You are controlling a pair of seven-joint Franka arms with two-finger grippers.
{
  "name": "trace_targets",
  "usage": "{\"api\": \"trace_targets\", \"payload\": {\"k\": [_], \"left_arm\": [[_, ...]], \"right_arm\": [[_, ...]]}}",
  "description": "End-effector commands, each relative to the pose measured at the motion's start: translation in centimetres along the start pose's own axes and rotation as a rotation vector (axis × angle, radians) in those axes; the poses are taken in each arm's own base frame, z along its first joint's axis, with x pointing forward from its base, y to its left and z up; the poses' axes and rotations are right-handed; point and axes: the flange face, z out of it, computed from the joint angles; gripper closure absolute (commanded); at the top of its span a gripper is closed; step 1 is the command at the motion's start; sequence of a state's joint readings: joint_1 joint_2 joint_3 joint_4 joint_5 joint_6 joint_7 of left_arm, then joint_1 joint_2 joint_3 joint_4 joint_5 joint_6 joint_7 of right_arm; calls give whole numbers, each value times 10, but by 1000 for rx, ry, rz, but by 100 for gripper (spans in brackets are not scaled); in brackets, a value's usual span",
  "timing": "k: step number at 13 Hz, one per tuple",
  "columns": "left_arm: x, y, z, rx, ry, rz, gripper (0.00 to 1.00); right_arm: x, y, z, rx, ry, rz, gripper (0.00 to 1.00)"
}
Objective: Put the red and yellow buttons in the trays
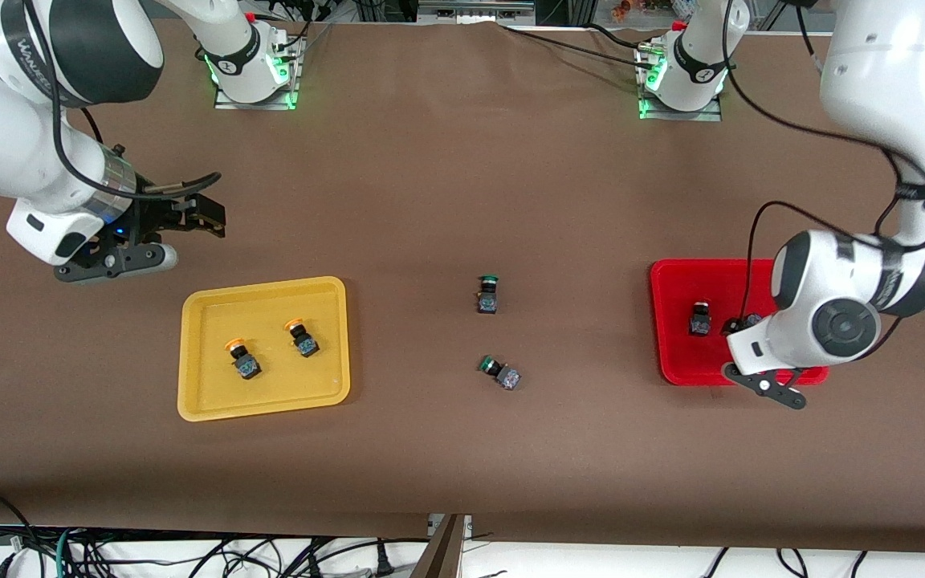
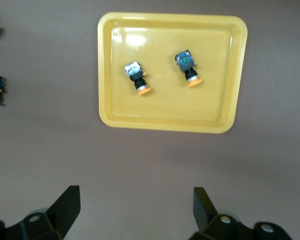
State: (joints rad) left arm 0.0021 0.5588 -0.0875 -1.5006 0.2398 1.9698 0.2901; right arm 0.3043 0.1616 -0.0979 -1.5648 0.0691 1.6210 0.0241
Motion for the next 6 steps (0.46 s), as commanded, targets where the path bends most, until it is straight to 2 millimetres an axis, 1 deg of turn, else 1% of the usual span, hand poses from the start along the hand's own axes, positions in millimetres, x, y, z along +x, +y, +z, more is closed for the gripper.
{"api": "trace_targets", "payload": {"k": [1,2,3,4,5,6], "left_arm": [[-46,-2,-129,-35,83,-64,0],[-68,-10,-169,-91,101,-114,0],[-87,-10,-201,-116,85,-157,0],[-92,-9,-214,-123,66,-226,0],[-93,-11,-222,-117,71,-290,0],[-95,-15,-220,-107,60,-342,0]], "right_arm": [[-37,4,-12,-8,7,9,0],[-40,4,-14,-21,9,5,0],[-41,5,-14,-28,-2,7,0],[-40,5,-13,-28,-2,5,0],[-39,6,-13,-28,-2,7,0],[-40,6,-16,-28,2,-7,0]]}}
